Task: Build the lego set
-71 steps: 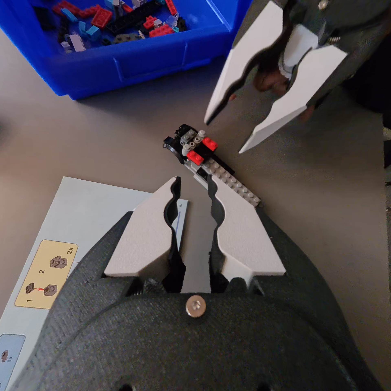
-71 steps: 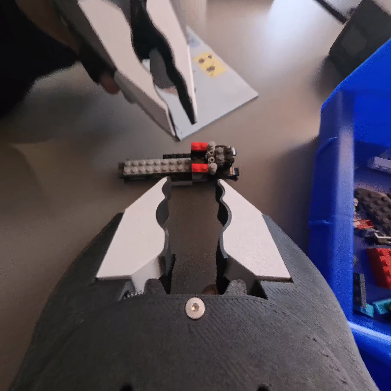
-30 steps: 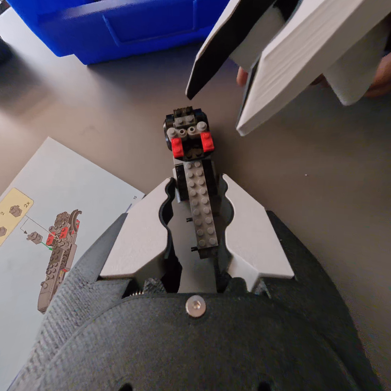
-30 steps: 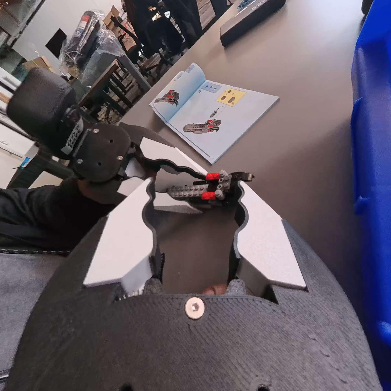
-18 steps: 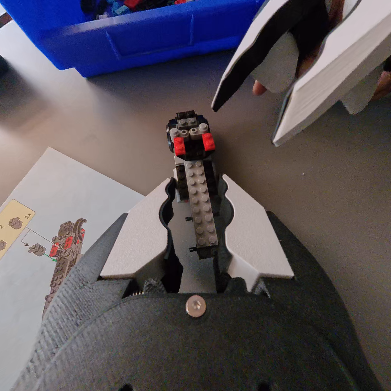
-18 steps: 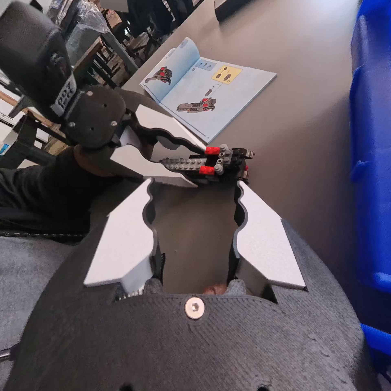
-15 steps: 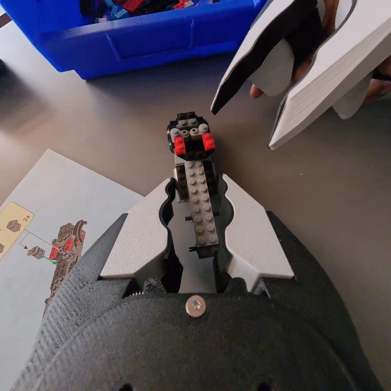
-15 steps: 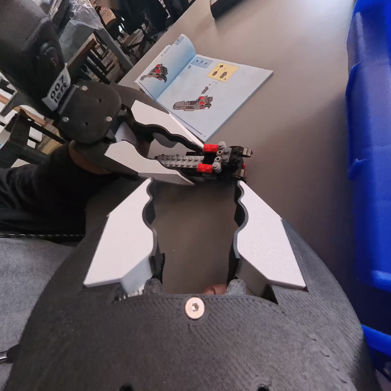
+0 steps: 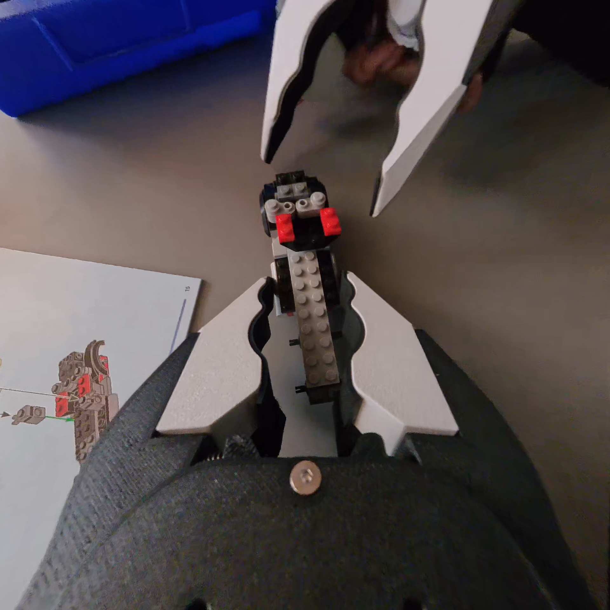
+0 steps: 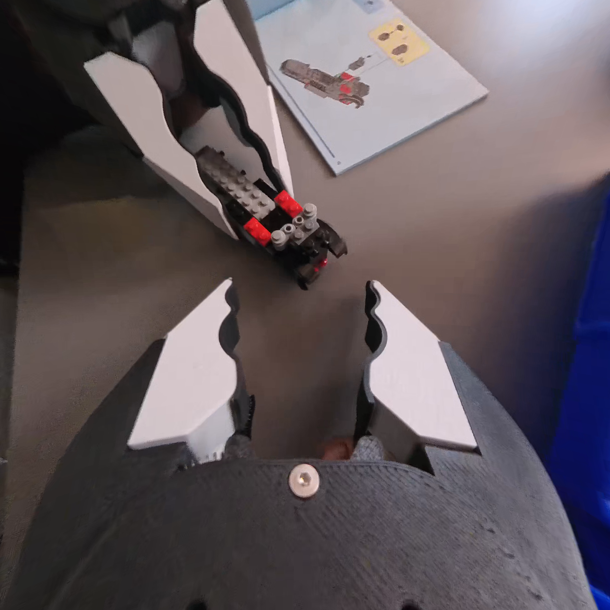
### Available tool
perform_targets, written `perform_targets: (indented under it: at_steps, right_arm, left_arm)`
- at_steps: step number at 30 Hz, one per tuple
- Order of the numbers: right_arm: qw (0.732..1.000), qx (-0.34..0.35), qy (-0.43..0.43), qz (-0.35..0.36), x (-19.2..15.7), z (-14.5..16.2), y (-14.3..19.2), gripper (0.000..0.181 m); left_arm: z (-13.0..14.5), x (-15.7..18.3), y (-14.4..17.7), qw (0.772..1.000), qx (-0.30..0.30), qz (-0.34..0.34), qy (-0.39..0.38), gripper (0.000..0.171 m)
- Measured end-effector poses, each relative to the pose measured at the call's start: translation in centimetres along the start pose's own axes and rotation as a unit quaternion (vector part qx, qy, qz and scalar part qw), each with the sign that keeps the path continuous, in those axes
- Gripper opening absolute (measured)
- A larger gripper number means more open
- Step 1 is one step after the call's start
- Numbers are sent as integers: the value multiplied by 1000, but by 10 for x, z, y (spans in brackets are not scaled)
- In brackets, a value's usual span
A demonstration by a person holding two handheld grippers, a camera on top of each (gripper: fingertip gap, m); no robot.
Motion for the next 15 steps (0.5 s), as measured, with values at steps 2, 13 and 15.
perform_targets:
  at_steps: [2,13,15]
  right_arm:
    - [999,-5,38,-9,-3,-2,-5,79]
    - [987,-19,146,-70,-13,-12,-22,74]
    - [984,-24,154,-82,-13,-13,-24,70]
  left_arm:
    - [3,2,4,1000,1,23,-12,42]
    - [9,3,7,997,0,77,-17,42]
    - [9,4,7,996,0,84,-17,42]
Point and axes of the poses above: each gripper's, where its closed fingertips meet, y back along the fingers, z out of its underside, x = y × z across the jaws, the point moved 9 cm from there along y, back along the fingers, and after that the axes turned 4 degrees about x, right-handed, at the moved point
